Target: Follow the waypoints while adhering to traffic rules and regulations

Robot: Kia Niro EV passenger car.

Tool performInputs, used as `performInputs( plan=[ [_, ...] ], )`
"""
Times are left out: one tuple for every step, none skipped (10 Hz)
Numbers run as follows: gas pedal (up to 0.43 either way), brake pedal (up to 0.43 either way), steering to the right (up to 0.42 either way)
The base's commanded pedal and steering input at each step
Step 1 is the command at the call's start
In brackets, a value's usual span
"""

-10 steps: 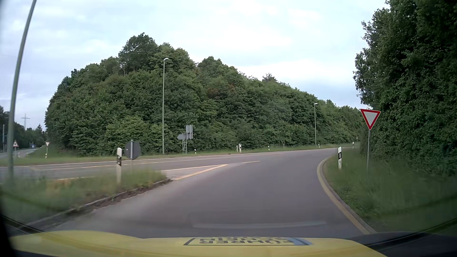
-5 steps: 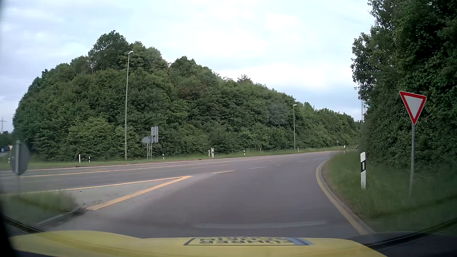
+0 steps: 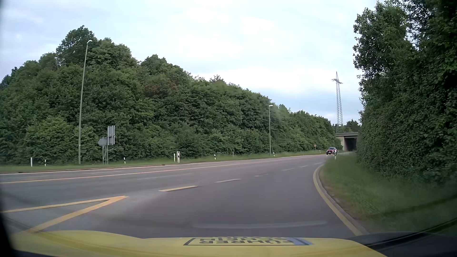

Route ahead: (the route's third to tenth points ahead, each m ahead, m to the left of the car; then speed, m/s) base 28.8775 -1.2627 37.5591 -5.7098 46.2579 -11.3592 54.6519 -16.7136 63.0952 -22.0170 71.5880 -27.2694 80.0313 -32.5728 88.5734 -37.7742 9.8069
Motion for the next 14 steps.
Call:
performInputs(
  plan=[
    [0.169, 0.000, 0.100],
    [0.169, 0.000, 0.102],
    [0.169, 0.000, 0.103],
    [0.169, 0.000, 0.100],
    [0.169, 0.000, 0.089],
    [0.169, 0.000, 0.080],
    [0.169, 0.000, 0.074],
    [0.169, 0.000, 0.072],
    [0.169, 0.000, 0.074],
    [0.169, 0.000, 0.080],
    [0.169, 0.000, 0.081],
    [0.169, 0.000, 0.080],
    [0.169, 0.000, 0.080],
    [0.169, 0.000, 0.080]
  ],
)
